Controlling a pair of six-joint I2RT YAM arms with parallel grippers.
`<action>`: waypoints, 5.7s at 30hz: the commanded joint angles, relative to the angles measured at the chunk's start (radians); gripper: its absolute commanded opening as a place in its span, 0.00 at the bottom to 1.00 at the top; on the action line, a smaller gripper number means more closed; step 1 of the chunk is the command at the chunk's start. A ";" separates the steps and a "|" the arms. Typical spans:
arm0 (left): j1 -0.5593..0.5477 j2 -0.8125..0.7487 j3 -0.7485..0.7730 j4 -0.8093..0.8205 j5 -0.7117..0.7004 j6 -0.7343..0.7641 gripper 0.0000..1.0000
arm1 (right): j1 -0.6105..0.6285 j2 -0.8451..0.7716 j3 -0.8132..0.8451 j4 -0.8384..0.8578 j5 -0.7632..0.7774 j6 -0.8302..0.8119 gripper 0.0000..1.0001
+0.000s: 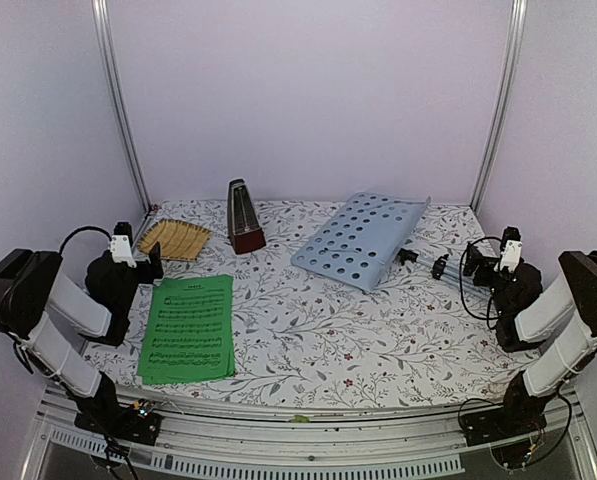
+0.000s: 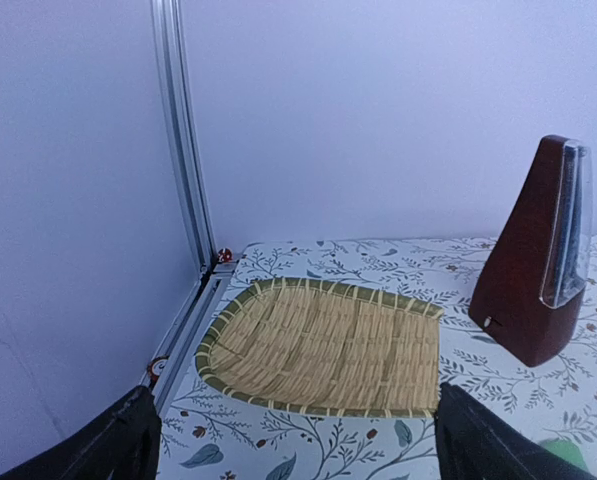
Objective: Set up the instrument practice props
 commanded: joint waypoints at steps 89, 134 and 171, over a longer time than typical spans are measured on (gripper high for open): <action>-0.617 -0.277 0.651 -1.159 0.257 -0.705 0.95 | 0.250 0.477 1.055 -1.167 -0.456 0.944 0.31; -0.771 0.220 0.551 -0.061 0.368 -0.666 0.85 | 0.574 0.107 1.382 -0.820 -0.650 1.595 0.02; -0.738 0.206 0.925 -0.328 0.354 -0.489 0.48 | 0.720 0.014 1.391 -0.781 -0.618 1.596 0.07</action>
